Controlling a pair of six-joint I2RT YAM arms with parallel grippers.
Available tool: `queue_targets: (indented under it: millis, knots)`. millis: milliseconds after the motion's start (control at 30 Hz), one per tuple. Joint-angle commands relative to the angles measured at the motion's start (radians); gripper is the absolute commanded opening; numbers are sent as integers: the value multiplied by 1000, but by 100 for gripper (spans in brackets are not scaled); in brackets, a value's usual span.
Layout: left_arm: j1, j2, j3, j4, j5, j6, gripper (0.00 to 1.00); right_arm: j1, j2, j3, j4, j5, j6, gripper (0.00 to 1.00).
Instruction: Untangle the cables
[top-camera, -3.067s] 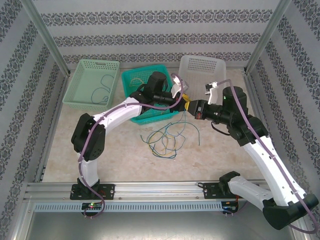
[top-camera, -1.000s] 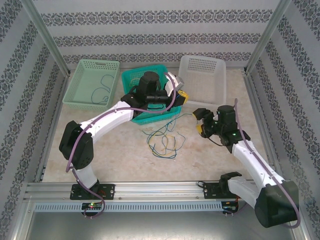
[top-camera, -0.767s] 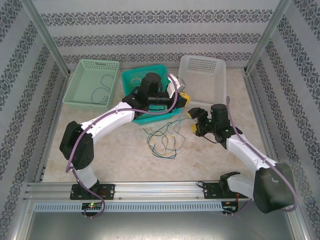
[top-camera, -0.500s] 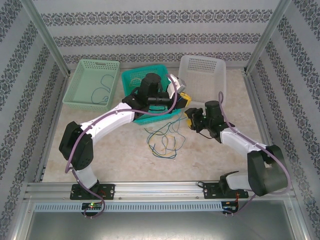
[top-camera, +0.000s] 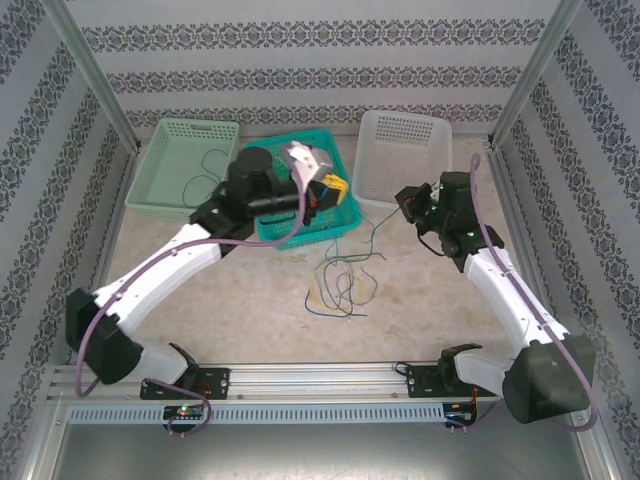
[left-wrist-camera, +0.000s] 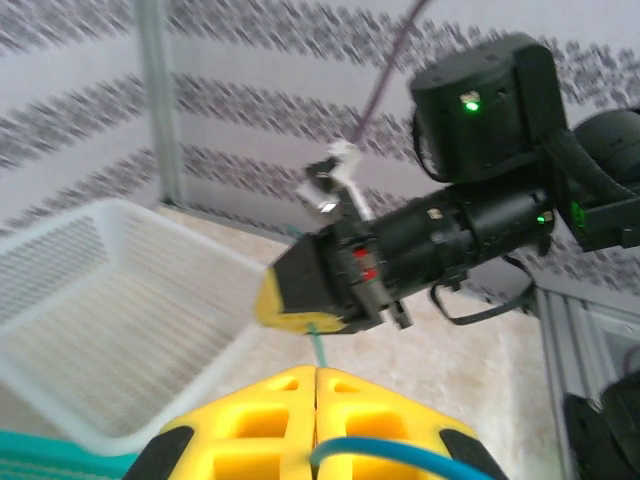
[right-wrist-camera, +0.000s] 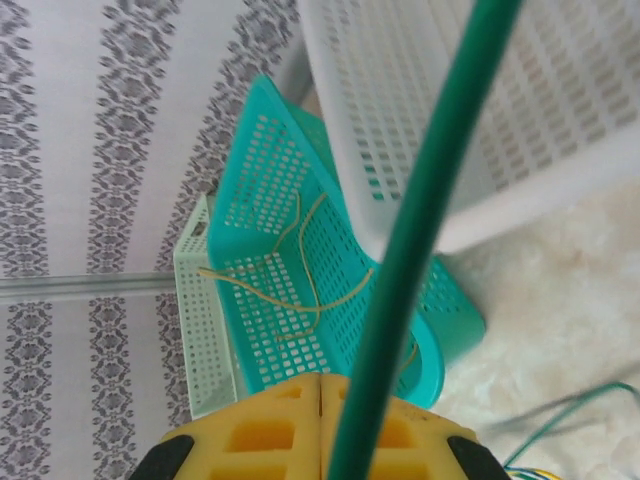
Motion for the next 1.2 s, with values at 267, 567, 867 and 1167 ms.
queue_targets:
  millis: [267, 567, 867, 1167]
  knots:
    - [219, -279, 62, -190, -158, 37, 0, -48, -34, 19, -59, -44, -66, 0]
    - [357, -296, 117, -307, -376, 42, 1, -49, -13, 121, 52, -175, 20, 0]
    - [761, -72, 194, -330, -229, -271, 2, -50, 8, 338, 35, -273, 50, 0]
    - [876, 284, 389, -381, -94, -338, 3, -49, 56, 434, 26, -341, 44, 0]
